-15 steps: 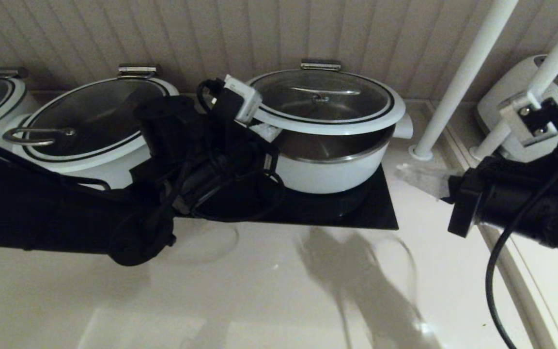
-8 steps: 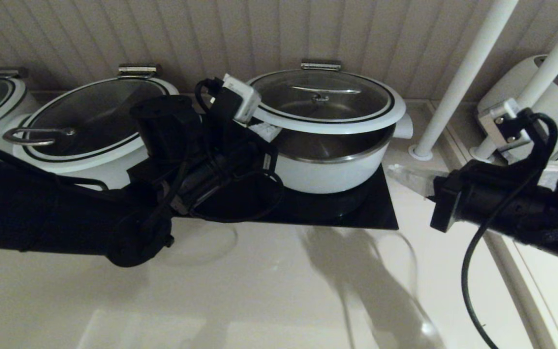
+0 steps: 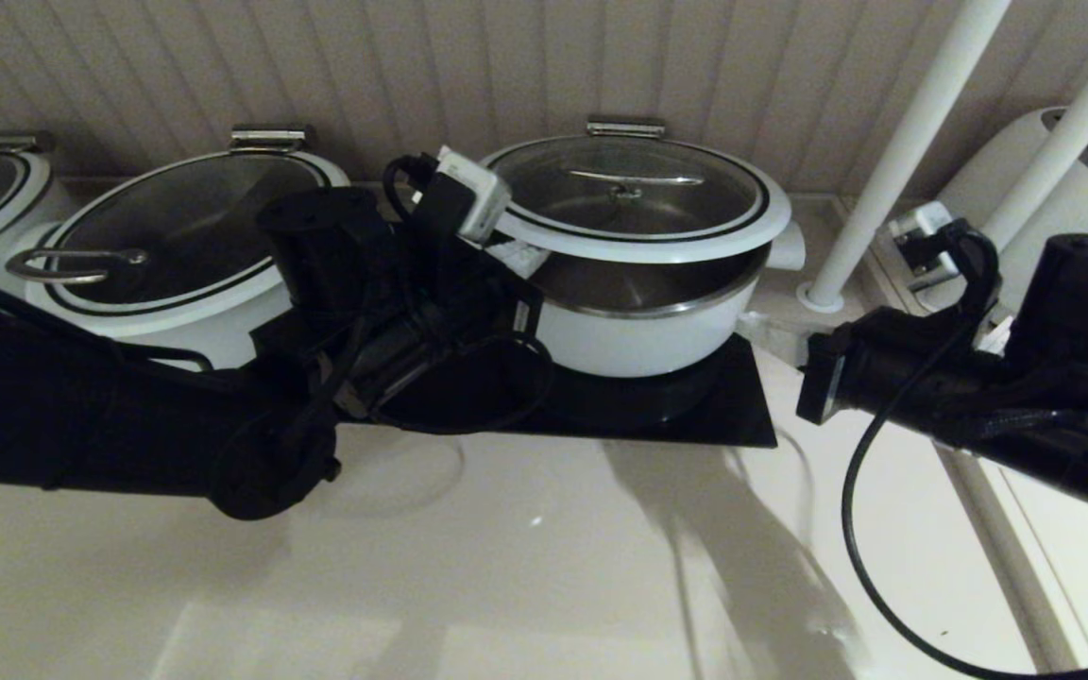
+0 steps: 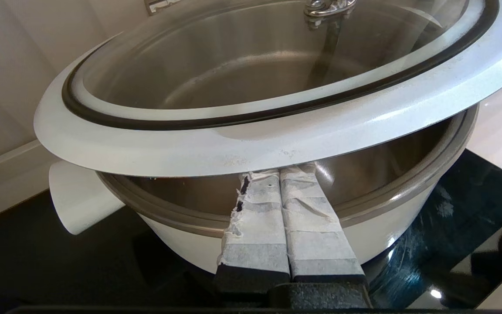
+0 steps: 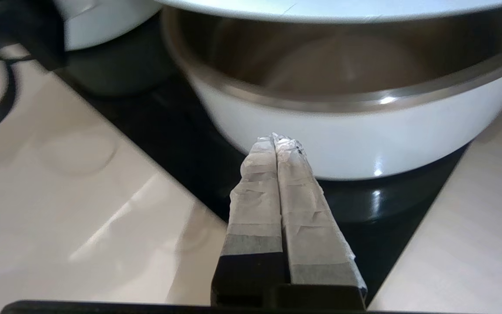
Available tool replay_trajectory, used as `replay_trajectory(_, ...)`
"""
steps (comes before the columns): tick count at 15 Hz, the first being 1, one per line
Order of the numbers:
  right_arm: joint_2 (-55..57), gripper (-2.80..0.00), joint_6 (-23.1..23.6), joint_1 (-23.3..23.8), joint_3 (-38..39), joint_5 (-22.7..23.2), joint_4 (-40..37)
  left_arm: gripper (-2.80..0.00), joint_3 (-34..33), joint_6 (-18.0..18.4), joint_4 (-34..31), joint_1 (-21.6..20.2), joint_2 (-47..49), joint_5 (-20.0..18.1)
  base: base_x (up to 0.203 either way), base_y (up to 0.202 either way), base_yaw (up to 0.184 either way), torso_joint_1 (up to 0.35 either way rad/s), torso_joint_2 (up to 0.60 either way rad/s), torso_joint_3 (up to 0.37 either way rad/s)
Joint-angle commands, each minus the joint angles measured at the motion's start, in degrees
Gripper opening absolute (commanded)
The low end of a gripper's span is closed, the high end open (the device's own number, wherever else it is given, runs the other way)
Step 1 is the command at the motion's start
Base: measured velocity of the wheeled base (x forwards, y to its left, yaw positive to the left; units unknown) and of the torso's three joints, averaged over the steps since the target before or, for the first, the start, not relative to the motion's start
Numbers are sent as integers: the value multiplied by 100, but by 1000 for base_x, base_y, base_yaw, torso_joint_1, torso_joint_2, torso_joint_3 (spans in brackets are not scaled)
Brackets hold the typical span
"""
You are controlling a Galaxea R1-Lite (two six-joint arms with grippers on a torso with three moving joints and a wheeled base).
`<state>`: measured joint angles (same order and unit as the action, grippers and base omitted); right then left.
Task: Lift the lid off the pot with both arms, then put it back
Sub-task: Open the pot lid completely
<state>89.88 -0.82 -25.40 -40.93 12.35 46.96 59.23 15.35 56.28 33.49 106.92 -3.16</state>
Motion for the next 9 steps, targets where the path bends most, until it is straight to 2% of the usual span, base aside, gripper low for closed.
replay_trajectory(1, 203, -280, 3, 87, -185, 6, 36, -280, 0, 12, 32, 0, 13, -1, 0, 0, 0, 0, 0, 0)
replay_trajectory(9, 741, -280, 20, 132, -733, -66, 547, -280, 0, 3, 23, 0, -5, -1, 0, 0, 0, 0, 0, 0)
